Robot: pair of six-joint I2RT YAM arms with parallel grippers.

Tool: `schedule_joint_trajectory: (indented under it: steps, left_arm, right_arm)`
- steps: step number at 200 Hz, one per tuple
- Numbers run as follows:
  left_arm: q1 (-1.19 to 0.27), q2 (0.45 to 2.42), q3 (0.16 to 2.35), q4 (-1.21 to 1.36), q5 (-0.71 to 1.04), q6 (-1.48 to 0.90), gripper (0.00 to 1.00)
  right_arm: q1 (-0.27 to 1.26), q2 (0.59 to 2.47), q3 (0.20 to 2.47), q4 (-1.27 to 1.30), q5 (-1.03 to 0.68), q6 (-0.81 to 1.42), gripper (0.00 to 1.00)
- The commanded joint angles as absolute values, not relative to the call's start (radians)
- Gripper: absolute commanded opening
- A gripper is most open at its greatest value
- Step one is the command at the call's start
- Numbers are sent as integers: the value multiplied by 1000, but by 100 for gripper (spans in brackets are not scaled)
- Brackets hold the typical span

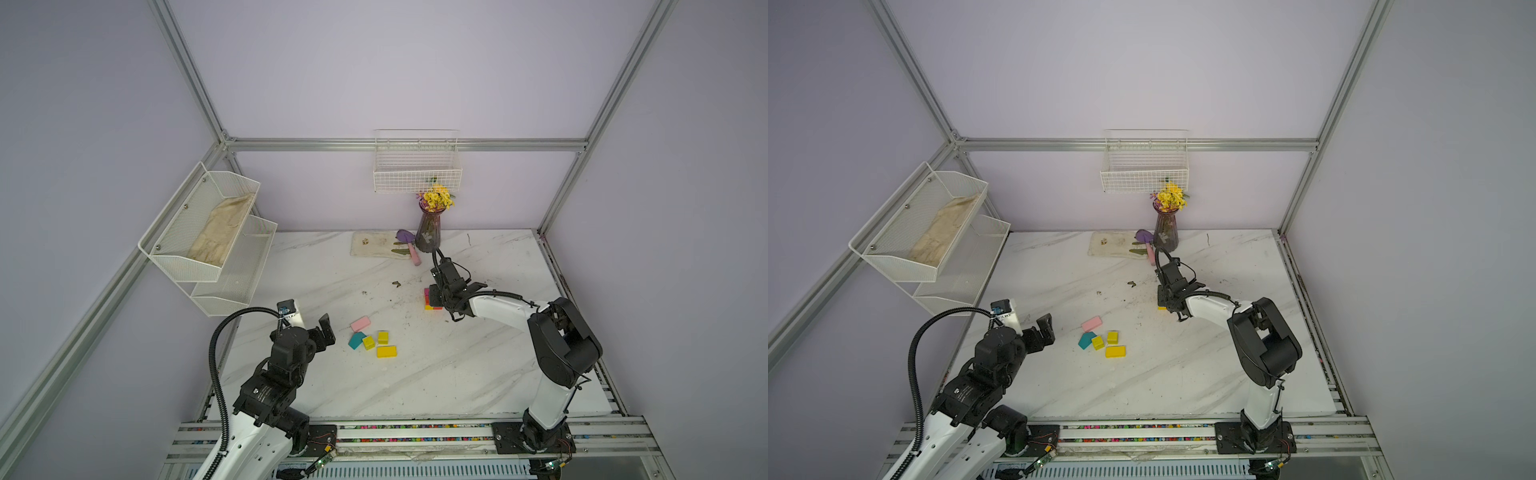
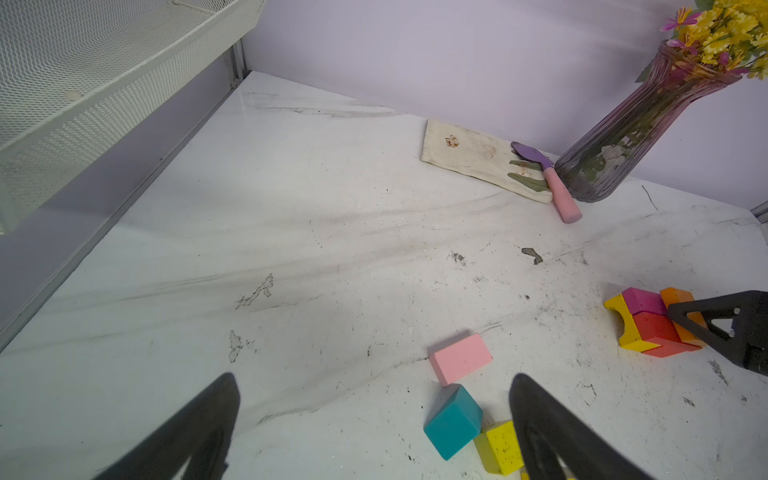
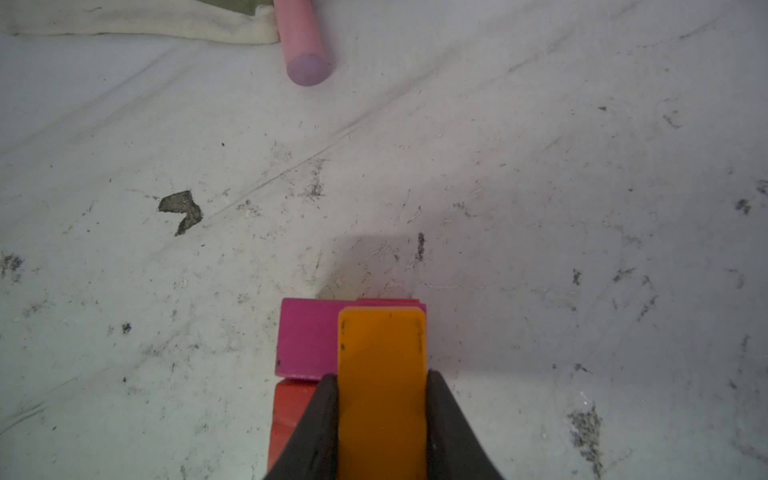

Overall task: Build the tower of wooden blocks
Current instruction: 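Lower the orange block onto the magenta and red blocks with the right gripper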

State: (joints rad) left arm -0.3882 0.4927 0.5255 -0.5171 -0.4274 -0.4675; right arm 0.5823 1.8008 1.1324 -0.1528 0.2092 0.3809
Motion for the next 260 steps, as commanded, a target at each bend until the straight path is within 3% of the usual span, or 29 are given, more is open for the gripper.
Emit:
schedule_joint_trajectory:
  steps: [1,106,260]
  left_arm:
    - [-383,488,489,-485,-443,-457,100]
    - [-383,488,491,-485,-443,-457,100]
    - [-383,488,490,-485,-444,-459,100]
  right_arm:
    - [577,1791,1150,-184,221,387,25]
    - [578,1784,1142,-175,216,389,45]
    - [578,1761,1130,-162,193,398,43]
